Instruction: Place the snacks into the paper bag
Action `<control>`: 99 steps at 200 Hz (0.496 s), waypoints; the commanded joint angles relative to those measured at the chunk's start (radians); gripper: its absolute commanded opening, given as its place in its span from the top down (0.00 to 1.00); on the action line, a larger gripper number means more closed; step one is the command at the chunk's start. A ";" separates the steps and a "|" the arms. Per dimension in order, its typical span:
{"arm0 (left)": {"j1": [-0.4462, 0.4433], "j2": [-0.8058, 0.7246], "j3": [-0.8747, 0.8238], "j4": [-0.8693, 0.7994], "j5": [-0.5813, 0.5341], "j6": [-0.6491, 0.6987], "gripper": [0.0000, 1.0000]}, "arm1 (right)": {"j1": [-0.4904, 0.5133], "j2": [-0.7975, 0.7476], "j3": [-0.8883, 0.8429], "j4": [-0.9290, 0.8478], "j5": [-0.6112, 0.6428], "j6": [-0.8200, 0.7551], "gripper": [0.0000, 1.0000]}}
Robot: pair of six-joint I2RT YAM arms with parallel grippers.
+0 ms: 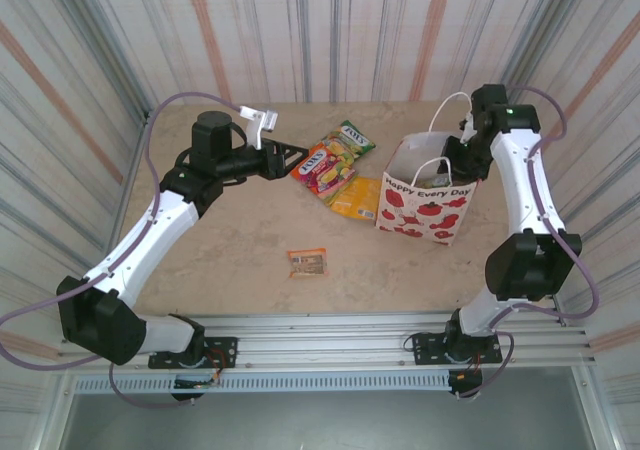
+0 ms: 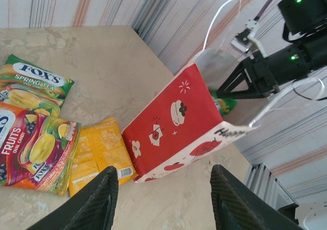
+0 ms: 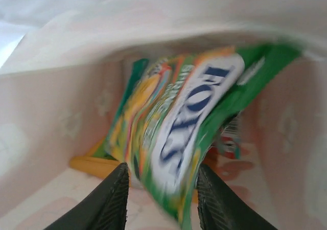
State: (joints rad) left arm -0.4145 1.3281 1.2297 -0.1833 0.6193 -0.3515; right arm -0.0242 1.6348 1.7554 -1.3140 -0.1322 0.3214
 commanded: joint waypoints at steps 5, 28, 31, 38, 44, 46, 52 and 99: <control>-0.006 0.017 0.000 -0.067 -0.040 0.018 0.49 | -0.013 -0.050 0.081 -0.148 0.193 -0.027 0.58; -0.006 0.032 0.010 -0.135 -0.063 0.014 0.49 | -0.011 -0.108 0.113 -0.188 0.203 -0.031 0.55; -0.006 0.034 0.011 -0.143 -0.067 0.011 0.49 | -0.011 -0.118 0.113 -0.188 0.195 -0.032 0.55; -0.006 0.037 0.011 -0.166 -0.074 0.006 0.49 | -0.006 -0.142 0.113 -0.186 0.174 -0.033 0.55; -0.006 0.041 0.008 -0.185 -0.077 -0.002 0.50 | -0.001 -0.166 0.113 -0.181 0.151 -0.032 0.55; -0.006 0.043 0.007 -0.190 -0.079 -0.003 0.50 | 0.000 -0.173 0.113 -0.178 0.141 -0.031 0.55; -0.006 0.048 0.003 -0.211 -0.081 -0.015 0.50 | 0.006 -0.196 0.112 -0.168 0.112 -0.030 0.55; -0.027 0.099 -0.086 -0.342 -0.070 -0.110 0.50 | 0.116 -0.402 0.044 -0.027 -0.045 -0.006 0.53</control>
State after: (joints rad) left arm -0.4191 1.3872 1.1957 -0.4023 0.5526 -0.3992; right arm 0.0349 1.3258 1.8343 -1.4044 -0.0853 0.3050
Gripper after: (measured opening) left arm 0.497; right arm 0.469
